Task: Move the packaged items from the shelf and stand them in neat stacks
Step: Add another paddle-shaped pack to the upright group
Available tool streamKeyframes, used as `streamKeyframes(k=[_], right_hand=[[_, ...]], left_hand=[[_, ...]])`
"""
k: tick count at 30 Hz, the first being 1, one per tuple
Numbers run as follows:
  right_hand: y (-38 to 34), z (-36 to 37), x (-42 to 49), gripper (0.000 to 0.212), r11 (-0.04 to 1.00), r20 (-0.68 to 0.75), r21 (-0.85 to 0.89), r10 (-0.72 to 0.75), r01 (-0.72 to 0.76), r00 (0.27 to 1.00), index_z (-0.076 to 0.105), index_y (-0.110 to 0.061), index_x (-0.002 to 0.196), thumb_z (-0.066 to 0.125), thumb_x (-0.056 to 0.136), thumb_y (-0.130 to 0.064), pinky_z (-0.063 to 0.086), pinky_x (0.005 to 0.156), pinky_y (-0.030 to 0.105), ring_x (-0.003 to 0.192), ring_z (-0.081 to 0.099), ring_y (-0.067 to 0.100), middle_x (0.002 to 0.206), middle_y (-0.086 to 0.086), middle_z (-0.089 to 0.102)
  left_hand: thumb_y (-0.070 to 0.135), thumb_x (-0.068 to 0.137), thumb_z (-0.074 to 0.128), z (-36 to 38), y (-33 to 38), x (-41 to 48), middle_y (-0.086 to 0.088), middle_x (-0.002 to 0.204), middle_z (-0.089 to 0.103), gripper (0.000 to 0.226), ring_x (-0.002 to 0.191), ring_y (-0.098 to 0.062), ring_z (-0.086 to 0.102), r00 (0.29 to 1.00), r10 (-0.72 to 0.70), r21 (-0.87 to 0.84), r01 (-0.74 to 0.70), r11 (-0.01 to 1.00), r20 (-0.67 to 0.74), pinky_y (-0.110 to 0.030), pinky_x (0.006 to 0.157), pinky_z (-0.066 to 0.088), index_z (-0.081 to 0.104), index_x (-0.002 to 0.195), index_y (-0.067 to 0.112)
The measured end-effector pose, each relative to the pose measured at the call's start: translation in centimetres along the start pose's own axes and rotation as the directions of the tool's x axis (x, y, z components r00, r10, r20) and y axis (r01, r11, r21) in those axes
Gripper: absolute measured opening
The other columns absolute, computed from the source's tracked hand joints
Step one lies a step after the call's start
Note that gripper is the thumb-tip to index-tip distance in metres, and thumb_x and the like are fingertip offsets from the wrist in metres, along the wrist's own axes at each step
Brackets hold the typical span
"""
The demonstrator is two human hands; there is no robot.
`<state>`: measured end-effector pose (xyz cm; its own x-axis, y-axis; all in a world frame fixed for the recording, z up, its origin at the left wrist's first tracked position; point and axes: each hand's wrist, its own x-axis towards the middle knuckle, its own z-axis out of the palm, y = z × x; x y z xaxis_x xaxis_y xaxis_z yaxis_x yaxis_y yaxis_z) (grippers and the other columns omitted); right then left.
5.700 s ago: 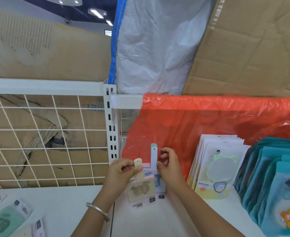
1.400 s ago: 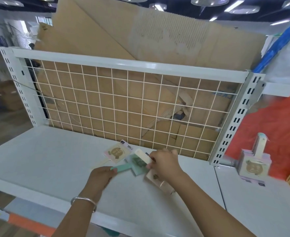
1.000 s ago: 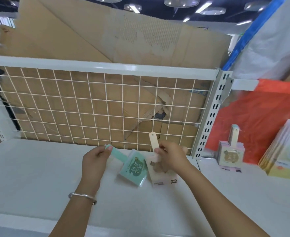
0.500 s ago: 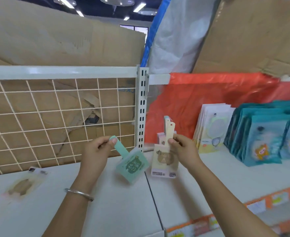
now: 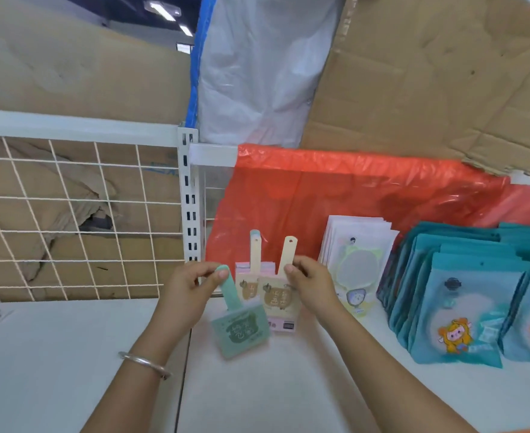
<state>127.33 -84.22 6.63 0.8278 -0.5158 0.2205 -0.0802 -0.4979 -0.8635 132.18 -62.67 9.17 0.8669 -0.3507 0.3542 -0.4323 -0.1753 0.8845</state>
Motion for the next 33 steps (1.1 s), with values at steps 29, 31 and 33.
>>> streamKeyframes(k=[29, 31, 33], right_hand=[[4.8, 4.0, 4.2, 0.047, 0.979, 0.010, -0.170, -0.109, 0.109, 0.994, 0.065, -0.024, 0.112, 0.034, 0.087, -0.048, 0.039, 0.094, 0.036, 0.104, 0.049, 0.013, 0.108, -0.008, 0.060], [5.2, 3.4, 3.5, 0.054, 0.985, -0.014, -0.136, -0.113, 0.110, 0.993, 0.064, -0.025, 0.113, 0.033, 0.082, -0.058, 0.041, 0.093, 0.033, 0.101, 0.050, 0.009, 0.104, -0.013, 0.056], [6.2, 3.1, 2.7, 0.055, 0.986, 0.001, -0.153, -0.061, 0.061, 0.998, 0.059, -0.023, 0.120, 0.043, 0.082, -0.059, 0.043, 0.094, 0.033, 0.102, 0.050, 0.010, 0.104, -0.012, 0.051]], left_hand=[[0.031, 0.087, 0.063, 6.8, -4.6, 9.2, 0.011, 0.077, 0.040, 0.019, 0.087, -0.009, 0.028, 0.989, 0.110, 0.289, -0.133, 0.948, 0.095, -0.009, 0.073, 0.024, 0.074, 0.101, 0.023], [0.030, 0.087, 0.063, 7.3, -4.7, 9.2, 0.012, 0.076, 0.039, 0.020, 0.082, -0.006, 0.025, 0.984, 0.158, 0.275, -0.176, 0.945, 0.084, -0.002, 0.075, 0.024, 0.074, 0.102, 0.021], [0.029, 0.087, 0.063, 7.9, -4.8, 9.3, 0.013, 0.075, 0.039, 0.023, 0.081, -0.006, 0.025, 0.982, 0.176, 0.271, -0.188, 0.944, 0.066, -0.002, 0.075, 0.024, 0.072, 0.106, 0.019]])
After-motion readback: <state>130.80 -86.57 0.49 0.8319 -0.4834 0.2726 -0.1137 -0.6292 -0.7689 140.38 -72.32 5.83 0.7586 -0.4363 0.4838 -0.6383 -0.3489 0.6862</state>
